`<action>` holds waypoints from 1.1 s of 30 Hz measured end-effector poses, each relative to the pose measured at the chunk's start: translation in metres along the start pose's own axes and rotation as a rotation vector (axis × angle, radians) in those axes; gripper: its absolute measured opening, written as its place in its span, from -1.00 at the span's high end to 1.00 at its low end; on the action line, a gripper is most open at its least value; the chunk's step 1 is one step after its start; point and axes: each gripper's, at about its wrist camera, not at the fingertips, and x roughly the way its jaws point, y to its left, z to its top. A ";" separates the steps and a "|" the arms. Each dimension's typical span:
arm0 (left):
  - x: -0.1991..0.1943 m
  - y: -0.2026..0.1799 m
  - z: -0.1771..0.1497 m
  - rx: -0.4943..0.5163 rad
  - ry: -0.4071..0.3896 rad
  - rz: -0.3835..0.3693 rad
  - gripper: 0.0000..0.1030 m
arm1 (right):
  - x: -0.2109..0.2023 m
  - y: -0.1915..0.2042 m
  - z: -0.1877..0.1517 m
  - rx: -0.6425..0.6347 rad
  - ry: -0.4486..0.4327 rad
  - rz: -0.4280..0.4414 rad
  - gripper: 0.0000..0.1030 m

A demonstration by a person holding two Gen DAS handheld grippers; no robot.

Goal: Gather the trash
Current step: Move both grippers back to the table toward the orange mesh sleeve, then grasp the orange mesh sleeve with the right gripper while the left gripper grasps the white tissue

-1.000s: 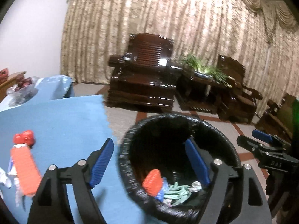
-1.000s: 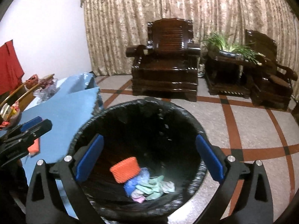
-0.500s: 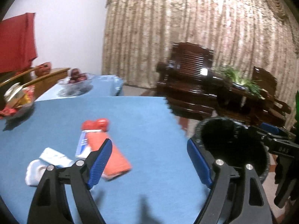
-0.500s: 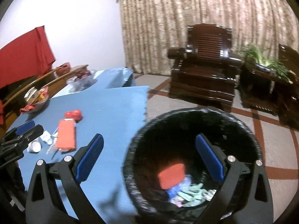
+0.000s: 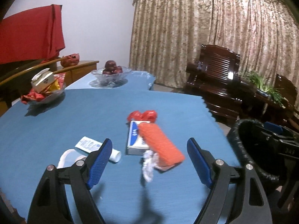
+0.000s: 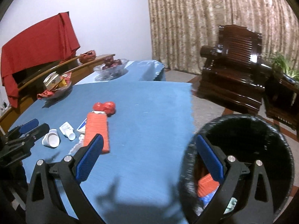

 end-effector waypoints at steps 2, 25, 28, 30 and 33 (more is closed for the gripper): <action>0.004 0.009 -0.003 -0.007 0.012 0.014 -0.57 | 0.013 0.010 0.000 -0.007 0.012 0.018 -0.87; 0.035 0.069 -0.019 -0.045 0.062 0.087 -0.56 | 0.141 0.101 -0.028 -0.112 0.247 0.162 -0.57; 0.037 0.069 -0.021 -0.047 0.066 0.084 -0.56 | 0.145 0.101 -0.030 -0.112 0.271 0.186 -0.26; 0.038 0.068 -0.022 -0.049 0.071 0.080 -0.56 | 0.148 0.099 -0.031 -0.102 0.291 0.212 -0.04; 0.040 0.066 -0.023 -0.047 0.074 0.074 -0.56 | 0.148 0.097 -0.031 -0.084 0.307 0.248 0.32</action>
